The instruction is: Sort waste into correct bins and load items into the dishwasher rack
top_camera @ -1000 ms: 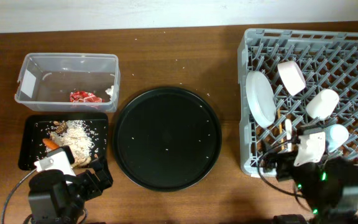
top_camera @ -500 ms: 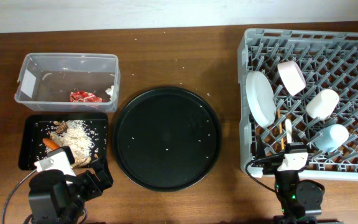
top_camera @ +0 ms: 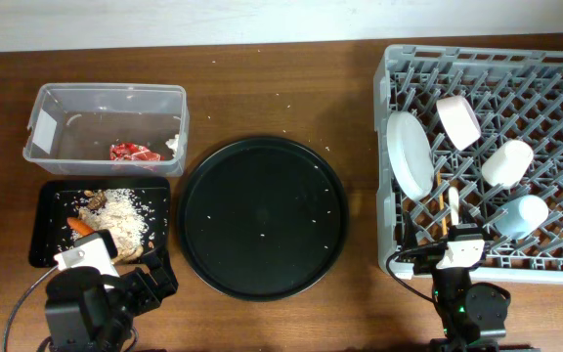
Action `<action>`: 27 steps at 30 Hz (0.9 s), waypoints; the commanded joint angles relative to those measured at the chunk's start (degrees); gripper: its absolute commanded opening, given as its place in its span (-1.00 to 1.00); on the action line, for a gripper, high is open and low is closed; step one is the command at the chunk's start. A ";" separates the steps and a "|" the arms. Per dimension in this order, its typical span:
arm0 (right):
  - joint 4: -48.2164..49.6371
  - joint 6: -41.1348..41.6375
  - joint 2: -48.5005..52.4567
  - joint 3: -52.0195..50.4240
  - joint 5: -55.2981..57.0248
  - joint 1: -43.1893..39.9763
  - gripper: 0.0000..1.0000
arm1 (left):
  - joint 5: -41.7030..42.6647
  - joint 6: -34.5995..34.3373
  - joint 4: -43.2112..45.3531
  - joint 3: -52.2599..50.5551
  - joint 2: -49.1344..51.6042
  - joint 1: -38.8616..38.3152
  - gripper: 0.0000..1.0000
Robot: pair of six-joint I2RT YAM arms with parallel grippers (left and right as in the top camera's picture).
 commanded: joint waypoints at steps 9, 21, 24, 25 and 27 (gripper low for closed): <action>-0.28 -0.35 -0.55 -0.39 0.94 -0.35 0.98 | -4.94 0.33 -2.27 -1.22 -3.43 -0.87 0.98; -0.28 -0.33 -0.55 -0.39 0.96 -0.35 0.97 | -6.25 22.27 57.53 -41.11 -27.08 -6.19 0.98; -0.26 -0.35 -0.55 -0.39 0.94 -0.35 0.97 | -3.37 22.18 58.45 -46.45 -27.08 -5.88 0.98; -0.26 -0.35 -0.55 -0.39 0.94 -0.35 0.97 | -2.38 22.18 57.02 -46.42 -27.08 -5.75 0.98; -0.28 -0.35 -0.55 -0.39 0.94 -0.35 0.97 | -2.38 22.21 57.09 -46.42 -27.08 -5.75 0.98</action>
